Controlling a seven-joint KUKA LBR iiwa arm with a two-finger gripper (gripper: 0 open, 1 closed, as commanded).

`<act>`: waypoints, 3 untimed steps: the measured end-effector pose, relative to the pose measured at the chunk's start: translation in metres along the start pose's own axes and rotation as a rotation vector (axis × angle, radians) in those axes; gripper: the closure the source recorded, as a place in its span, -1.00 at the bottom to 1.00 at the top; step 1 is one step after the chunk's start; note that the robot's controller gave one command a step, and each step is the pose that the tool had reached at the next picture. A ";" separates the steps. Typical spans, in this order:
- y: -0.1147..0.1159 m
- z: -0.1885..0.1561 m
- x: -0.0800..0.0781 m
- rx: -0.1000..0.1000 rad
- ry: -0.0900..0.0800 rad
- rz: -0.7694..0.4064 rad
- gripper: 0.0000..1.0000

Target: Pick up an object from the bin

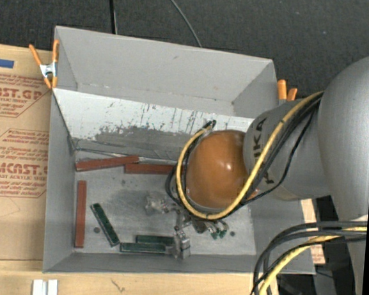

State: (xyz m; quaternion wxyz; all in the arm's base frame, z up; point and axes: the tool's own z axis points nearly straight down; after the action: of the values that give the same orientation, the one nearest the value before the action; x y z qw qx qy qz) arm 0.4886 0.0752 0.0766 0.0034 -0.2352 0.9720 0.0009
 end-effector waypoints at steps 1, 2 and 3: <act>0.000 0.000 0.000 0.000 0.000 0.000 -1.00; -0.001 0.006 0.010 0.000 0.002 0.078 1.00; -0.001 0.006 0.010 0.000 0.002 0.078 1.00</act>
Offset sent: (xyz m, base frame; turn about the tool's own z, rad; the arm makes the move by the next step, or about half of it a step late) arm -0.0093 -0.0062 -0.0066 0.0756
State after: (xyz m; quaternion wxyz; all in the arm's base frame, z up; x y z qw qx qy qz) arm 0.4804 0.0695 0.0703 0.0022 -0.1971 0.9804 0.0007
